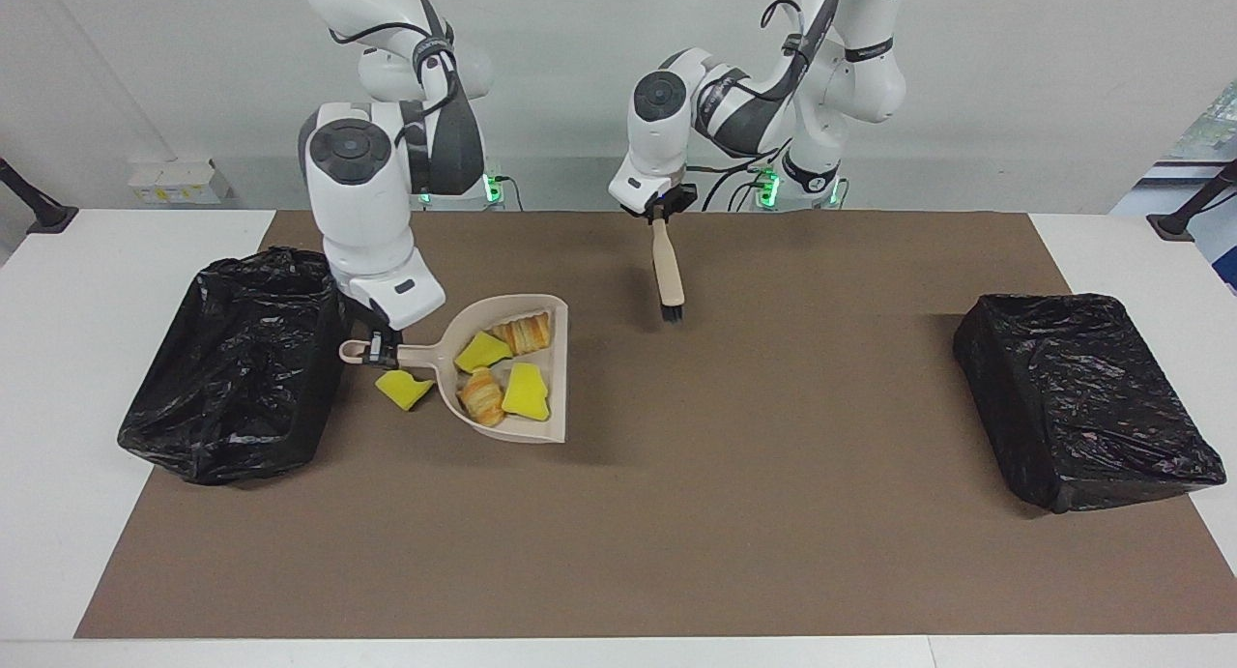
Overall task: Sweep and dump trash in bin
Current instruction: 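Carry the loaded dustpan with the right gripper to the nearby black bag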
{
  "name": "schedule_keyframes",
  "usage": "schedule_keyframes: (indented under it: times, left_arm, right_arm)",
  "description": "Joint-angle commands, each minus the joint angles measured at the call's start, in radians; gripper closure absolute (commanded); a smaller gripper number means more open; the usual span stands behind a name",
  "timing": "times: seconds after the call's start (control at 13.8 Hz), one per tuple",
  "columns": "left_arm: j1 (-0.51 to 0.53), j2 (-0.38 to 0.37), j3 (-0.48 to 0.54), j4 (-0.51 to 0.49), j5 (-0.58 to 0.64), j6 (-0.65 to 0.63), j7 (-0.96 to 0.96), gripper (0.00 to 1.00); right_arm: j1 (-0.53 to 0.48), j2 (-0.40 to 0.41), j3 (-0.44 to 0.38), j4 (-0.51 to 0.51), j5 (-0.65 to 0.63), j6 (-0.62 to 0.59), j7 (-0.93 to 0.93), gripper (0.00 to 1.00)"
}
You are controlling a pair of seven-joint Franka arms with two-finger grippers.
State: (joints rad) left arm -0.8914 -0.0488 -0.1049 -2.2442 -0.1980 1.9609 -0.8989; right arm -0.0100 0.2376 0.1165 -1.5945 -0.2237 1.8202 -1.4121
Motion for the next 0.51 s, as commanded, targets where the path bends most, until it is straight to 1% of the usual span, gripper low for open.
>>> schedule_keyframes:
  times: [0.0,0.15,0.29,0.36,0.44]
  left_arm:
    - [-0.095,-0.124,0.017,-0.139,-0.067,0.074,-0.043,1.00]
    - [-0.159,-0.158,0.017,-0.192,-0.092,0.131,-0.086,1.00]
    - [-0.165,-0.161,0.014,-0.195,-0.112,0.135,-0.091,1.00]
    - [-0.175,-0.161,0.011,-0.195,-0.157,0.147,-0.094,1.00]
    - [-0.197,-0.152,0.011,-0.195,-0.167,0.168,-0.098,1.00]
  right_arm:
    - [-0.103,-0.049,0.006,-0.009,0.009,-0.024,-0.105,1.00]
    - [-0.198,-0.052,0.006,-0.019,0.009,-0.013,-0.198,1.00]
    - [-0.296,-0.073,0.006,-0.056,0.006,0.036,-0.247,1.00]
    - [-0.339,-0.086,0.005,-0.079,-0.003,0.065,-0.275,1.00]
    - [-0.381,-0.098,0.005,-0.103,-0.008,0.105,-0.309,1.00]
